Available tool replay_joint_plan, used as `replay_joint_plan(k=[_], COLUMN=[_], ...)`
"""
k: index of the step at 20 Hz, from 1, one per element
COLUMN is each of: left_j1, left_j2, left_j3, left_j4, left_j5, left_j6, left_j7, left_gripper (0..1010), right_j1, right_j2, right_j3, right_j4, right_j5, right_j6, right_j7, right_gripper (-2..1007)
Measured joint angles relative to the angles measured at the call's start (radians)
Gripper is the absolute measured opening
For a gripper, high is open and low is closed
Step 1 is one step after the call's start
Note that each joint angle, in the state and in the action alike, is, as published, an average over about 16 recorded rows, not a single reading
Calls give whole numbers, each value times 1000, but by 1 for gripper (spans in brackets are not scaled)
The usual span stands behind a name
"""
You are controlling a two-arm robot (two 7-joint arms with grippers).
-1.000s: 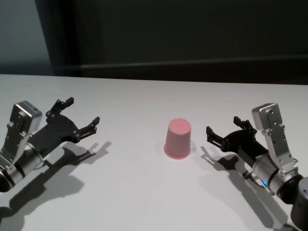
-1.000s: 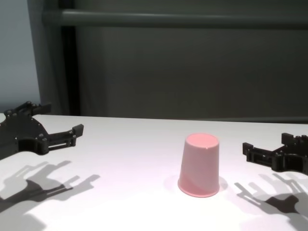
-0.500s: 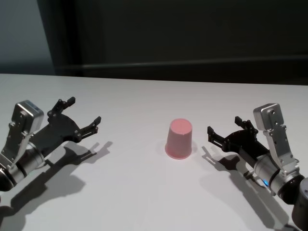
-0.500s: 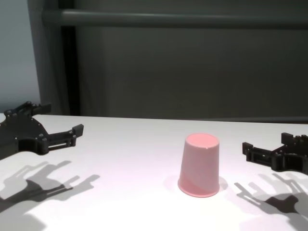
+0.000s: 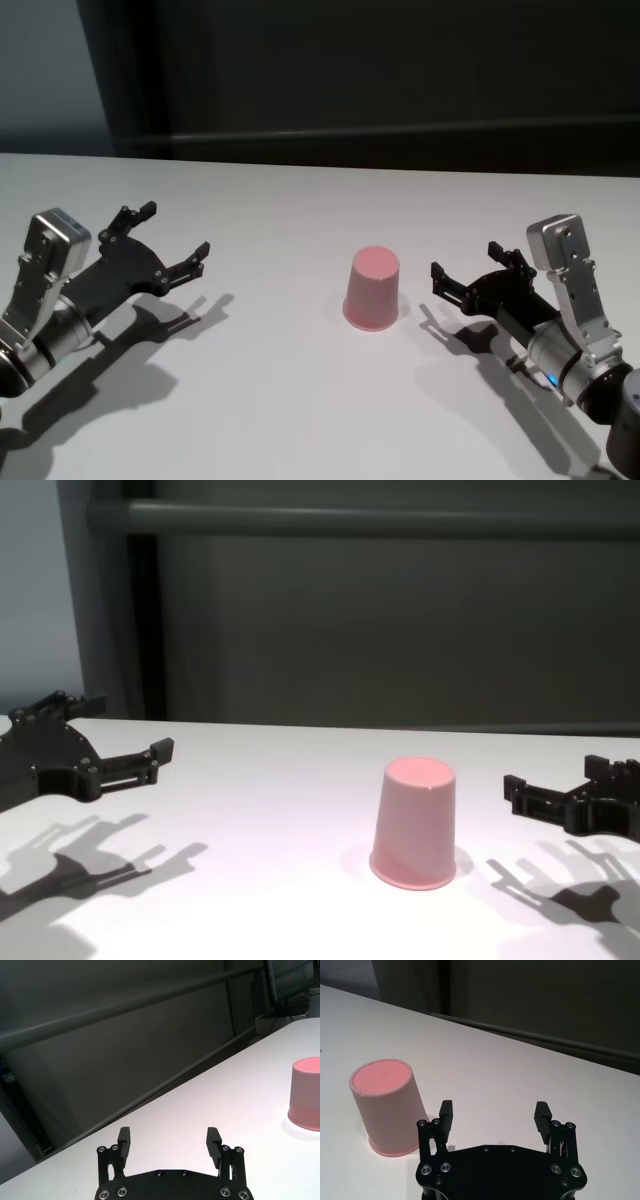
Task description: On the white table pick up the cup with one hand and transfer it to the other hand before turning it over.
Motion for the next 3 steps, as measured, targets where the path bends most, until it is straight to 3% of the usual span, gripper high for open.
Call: replay_joint_plan(k=[3], left_j1=[0], left_j2=[0], left_j3=[0], left_j4=[0], left_j5=[0], left_j6=[0], left_j7=[0], left_gripper=[1002], right_j1=[0], right_j2=[0], right_j3=[0], right_j4=[0], right_j5=[0], right_j6=[0], right_j7=[0], right_gripper=[1001])
